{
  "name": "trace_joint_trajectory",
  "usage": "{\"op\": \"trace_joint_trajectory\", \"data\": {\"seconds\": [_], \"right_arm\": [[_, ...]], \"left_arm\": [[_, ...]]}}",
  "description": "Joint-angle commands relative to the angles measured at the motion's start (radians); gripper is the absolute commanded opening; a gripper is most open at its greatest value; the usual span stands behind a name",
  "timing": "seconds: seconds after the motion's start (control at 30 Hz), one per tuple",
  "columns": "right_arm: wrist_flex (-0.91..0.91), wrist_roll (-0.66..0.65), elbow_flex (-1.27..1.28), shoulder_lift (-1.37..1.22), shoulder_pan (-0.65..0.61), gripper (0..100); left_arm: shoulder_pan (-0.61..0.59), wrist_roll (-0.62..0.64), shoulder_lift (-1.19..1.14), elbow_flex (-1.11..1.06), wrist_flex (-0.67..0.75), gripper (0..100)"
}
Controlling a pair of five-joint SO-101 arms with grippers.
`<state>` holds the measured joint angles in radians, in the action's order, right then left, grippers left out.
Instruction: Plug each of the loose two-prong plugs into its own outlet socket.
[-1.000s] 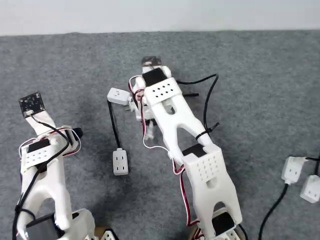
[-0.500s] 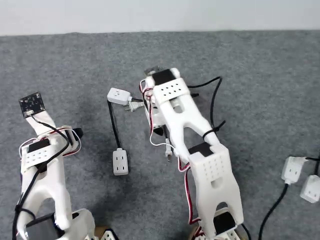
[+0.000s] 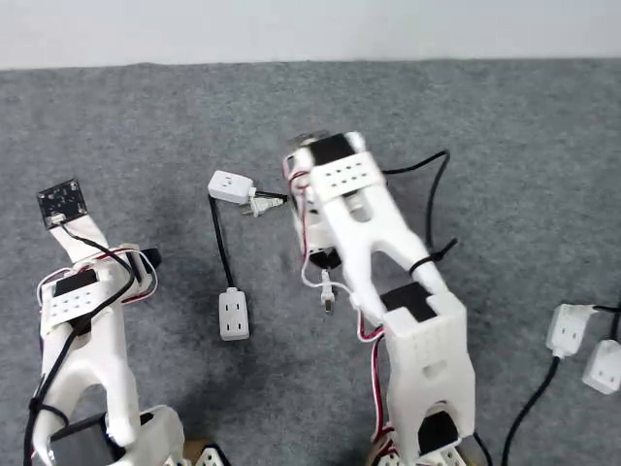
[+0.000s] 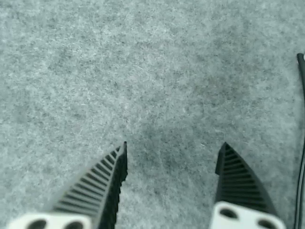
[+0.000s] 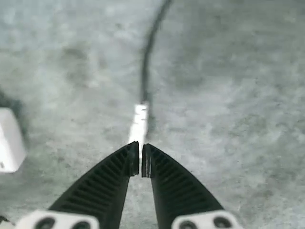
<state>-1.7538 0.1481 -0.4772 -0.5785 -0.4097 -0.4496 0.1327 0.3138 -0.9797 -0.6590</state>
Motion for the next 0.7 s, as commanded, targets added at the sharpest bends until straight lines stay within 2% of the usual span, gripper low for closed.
{"op": "trace_joint_trajectory", "data": {"seconds": [0.0,0.2,0.43,0.6,0.67], "right_arm": [[-0.012,0.017,-0.009,-0.015,0.015,0.8],[0.018,0.021,-0.015,-0.142,-0.054,0.8],[0.007,0.068,-0.011,-0.094,-0.153,0.9],[0.016,0.074,-0.009,-0.101,-0.162,0.9],[0.019,0.121,-0.014,-0.093,-0.142,0.9]], "left_arm": [[0.003,-0.009,0.000,0.041,-0.014,29],[0.002,-0.009,0.002,0.041,-0.014,29],[0.002,-0.009,0.002,0.039,-0.014,29],[0.002,-0.009,0.002,0.039,-0.014,29],[0.002,-0.009,0.002,0.039,-0.014,29]]}}
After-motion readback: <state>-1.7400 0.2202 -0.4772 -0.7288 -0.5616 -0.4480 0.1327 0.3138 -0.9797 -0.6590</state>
